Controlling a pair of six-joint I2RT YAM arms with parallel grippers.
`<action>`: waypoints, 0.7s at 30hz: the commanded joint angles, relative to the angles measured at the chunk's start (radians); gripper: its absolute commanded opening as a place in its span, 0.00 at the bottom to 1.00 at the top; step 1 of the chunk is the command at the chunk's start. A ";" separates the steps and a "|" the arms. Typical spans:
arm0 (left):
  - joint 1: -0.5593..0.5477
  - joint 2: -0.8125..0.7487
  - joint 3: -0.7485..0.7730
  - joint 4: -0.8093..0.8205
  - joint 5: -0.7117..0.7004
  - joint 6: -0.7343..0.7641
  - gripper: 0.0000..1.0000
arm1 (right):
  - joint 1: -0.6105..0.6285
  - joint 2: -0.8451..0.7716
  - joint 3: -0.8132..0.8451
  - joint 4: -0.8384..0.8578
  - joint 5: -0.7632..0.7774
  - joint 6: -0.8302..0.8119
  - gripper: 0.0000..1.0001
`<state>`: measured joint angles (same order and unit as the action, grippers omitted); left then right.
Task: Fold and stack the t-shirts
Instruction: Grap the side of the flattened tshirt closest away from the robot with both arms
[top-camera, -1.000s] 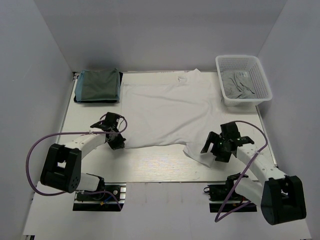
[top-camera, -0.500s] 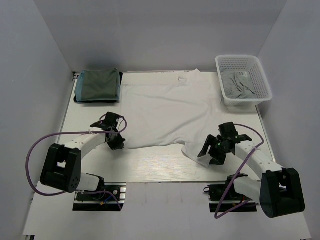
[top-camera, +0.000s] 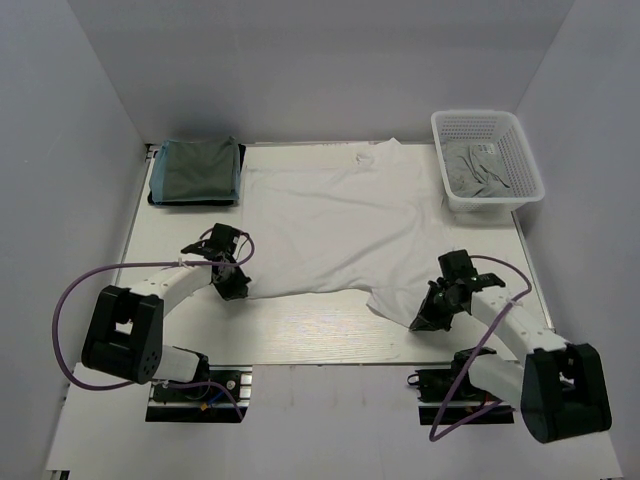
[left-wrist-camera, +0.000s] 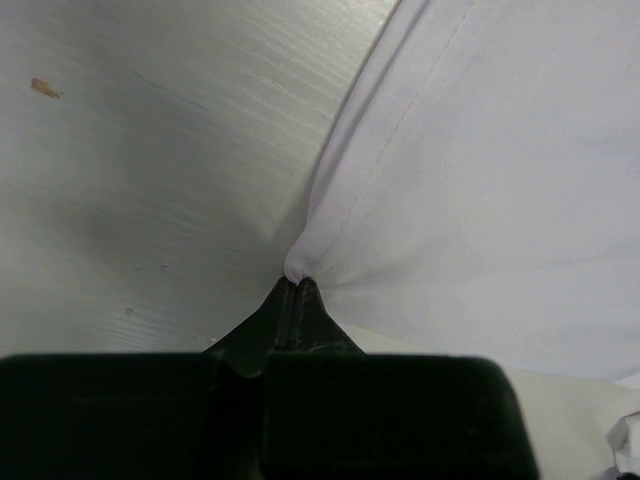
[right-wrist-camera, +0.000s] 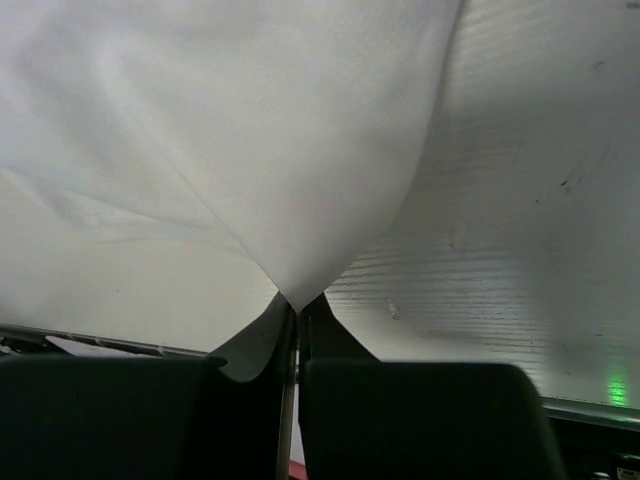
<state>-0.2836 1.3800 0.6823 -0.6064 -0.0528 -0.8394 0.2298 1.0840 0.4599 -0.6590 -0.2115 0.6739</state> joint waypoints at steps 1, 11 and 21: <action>0.004 -0.035 0.017 -0.050 -0.022 -0.003 0.00 | 0.002 -0.105 0.016 -0.030 0.025 0.026 0.00; 0.004 -0.078 -0.010 -0.061 -0.022 -0.012 0.00 | 0.005 -0.364 0.167 -0.289 0.171 0.052 0.00; -0.005 -0.154 -0.009 -0.075 0.011 -0.030 0.00 | 0.003 -0.398 0.162 -0.275 0.143 0.030 0.00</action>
<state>-0.2844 1.2972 0.6720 -0.6827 -0.0540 -0.8558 0.2314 0.6777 0.6308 -0.9543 -0.0517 0.7074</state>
